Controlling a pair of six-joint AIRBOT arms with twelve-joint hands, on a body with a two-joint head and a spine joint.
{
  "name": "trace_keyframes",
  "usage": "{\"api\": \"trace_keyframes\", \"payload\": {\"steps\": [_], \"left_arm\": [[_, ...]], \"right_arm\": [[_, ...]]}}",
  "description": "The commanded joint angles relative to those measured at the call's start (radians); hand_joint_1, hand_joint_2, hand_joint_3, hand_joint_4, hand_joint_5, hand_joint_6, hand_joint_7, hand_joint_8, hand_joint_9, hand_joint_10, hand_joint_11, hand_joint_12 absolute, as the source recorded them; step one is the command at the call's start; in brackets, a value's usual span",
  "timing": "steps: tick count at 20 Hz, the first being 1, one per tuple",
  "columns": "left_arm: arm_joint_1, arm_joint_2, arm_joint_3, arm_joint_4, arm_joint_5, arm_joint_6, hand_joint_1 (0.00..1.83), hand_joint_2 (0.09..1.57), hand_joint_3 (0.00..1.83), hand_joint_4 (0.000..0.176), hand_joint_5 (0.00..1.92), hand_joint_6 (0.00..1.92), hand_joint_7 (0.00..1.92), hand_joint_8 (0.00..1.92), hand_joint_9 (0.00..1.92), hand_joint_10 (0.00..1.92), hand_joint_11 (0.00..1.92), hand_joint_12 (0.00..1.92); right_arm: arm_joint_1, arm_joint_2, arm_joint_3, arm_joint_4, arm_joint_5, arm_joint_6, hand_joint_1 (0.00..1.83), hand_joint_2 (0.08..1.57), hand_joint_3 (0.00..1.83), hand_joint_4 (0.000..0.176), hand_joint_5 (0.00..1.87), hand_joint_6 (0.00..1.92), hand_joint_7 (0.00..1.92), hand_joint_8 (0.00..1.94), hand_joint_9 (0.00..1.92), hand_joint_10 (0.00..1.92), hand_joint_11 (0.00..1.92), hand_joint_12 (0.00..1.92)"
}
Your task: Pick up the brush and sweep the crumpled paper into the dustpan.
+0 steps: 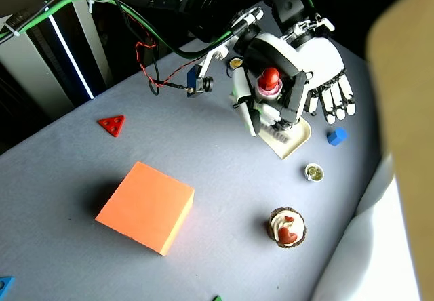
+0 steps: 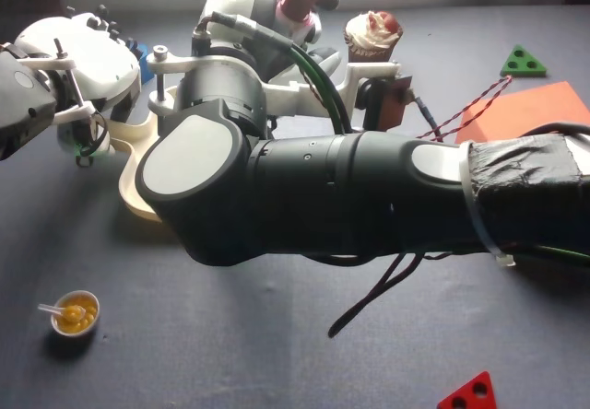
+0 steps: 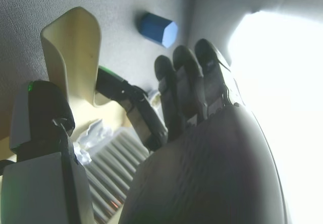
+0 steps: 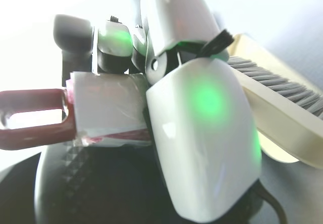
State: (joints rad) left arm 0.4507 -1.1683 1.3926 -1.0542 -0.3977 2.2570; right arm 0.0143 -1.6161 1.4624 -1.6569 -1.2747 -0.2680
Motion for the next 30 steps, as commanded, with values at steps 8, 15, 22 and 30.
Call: {"api": "trace_keyframes", "payload": {"steps": [8,15,22,30], "left_arm": [[-0.008,0.009,-0.002,0.033,-0.087,0.005,1.04,1.12,0.00,0.092,0.97,0.99,0.38,0.00,0.23,0.00,0.04,0.30],[-0.013,0.011,-0.003,0.033,-0.088,0.005,1.06,1.12,0.00,0.051,0.98,0.97,0.39,0.00,0.28,0.00,0.16,0.40],[-0.019,0.011,-0.008,0.034,-0.091,0.005,1.04,1.12,0.00,0.094,0.98,0.99,0.37,0.00,0.23,0.00,0.03,0.36],[-0.022,0.015,-0.016,0.036,-0.093,0.005,1.07,1.12,0.00,0.031,0.97,0.99,0.36,0.00,0.25,0.00,0.06,0.37]], "right_arm": [[-0.003,0.017,-0.019,-0.125,-0.060,0.121,1.49,1.16,0.00,0.000,1.11,1.92,1.18,1.94,1.24,1.92,0.92,1.66],[0.022,0.092,-0.100,-0.182,-0.057,0.125,1.44,1.14,0.00,0.000,1.17,1.92,1.22,1.94,1.28,1.92,0.75,0.89],[0.072,0.194,-0.172,-0.175,-0.014,0.015,1.52,1.15,0.00,0.000,1.09,1.92,1.15,1.94,1.22,1.92,0.82,1.82],[0.051,0.306,-0.313,-0.155,-0.016,-0.020,1.57,1.15,0.00,0.175,0.99,1.92,0.98,1.94,1.13,1.92,1.24,1.92]]}}
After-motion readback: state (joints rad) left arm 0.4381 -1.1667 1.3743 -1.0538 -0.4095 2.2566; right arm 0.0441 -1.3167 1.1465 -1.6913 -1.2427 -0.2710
